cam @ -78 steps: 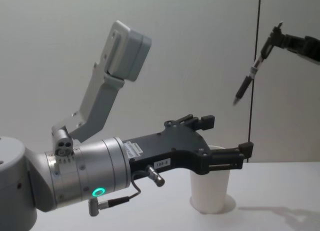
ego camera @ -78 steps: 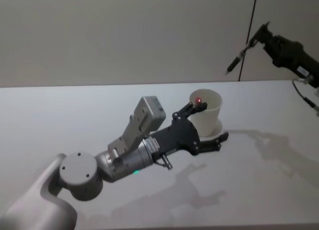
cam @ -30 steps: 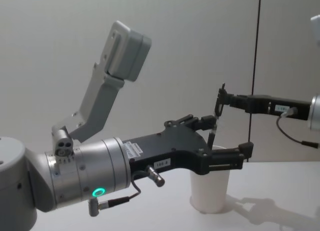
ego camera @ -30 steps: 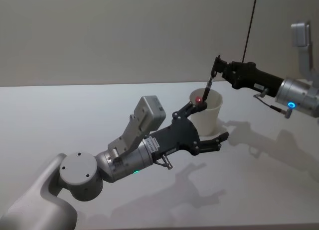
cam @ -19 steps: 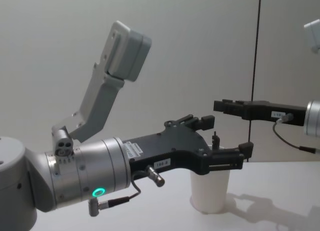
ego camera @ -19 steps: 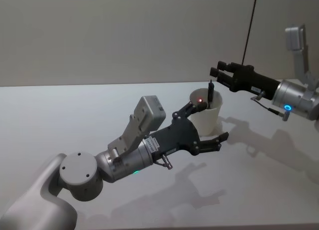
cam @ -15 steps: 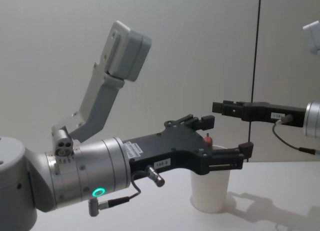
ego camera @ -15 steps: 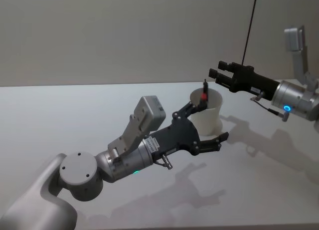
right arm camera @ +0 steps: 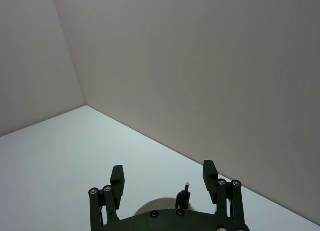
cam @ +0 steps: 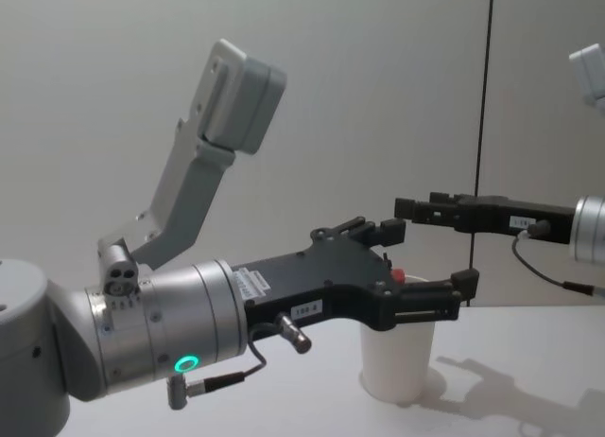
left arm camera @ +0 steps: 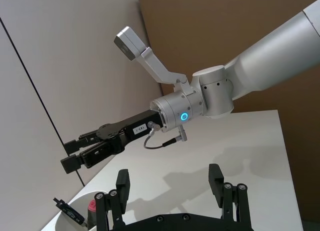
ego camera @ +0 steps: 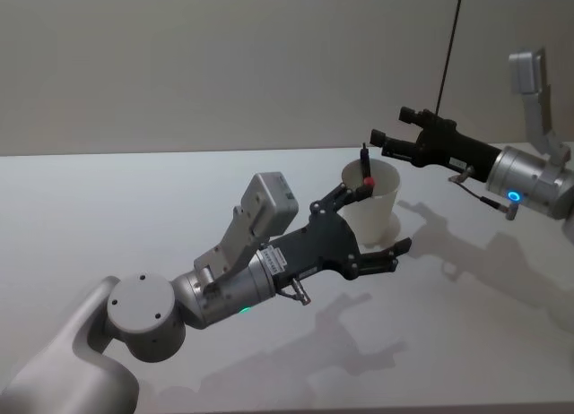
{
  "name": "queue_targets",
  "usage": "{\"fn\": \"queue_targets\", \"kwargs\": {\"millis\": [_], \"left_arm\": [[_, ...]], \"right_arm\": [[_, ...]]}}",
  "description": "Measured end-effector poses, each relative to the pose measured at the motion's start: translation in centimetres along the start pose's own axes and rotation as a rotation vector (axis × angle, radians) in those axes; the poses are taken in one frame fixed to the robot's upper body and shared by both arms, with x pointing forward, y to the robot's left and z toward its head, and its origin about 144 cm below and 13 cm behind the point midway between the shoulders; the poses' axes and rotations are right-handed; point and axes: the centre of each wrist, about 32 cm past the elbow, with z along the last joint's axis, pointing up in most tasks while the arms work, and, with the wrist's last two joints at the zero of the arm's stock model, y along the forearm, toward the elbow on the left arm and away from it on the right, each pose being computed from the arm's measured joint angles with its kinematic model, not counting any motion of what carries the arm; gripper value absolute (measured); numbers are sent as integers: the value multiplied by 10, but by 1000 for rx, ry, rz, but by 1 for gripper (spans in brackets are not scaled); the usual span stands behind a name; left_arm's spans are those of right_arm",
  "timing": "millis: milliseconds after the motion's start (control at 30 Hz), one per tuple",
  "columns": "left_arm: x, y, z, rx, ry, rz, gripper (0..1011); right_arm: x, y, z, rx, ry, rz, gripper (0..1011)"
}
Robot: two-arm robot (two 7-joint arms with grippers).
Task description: Place the pen into the pen holder.
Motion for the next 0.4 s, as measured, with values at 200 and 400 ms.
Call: {"fn": "queue_targets", "kwargs": {"millis": [200,400], "left_arm": [[0,0,0,0,0,0,1003],[0,0,0,0,0,0,1003]], "right_arm": [[0,0,0,0,-1,-4,1002],[0,0,0,-1,-1,-6,1002]]}}
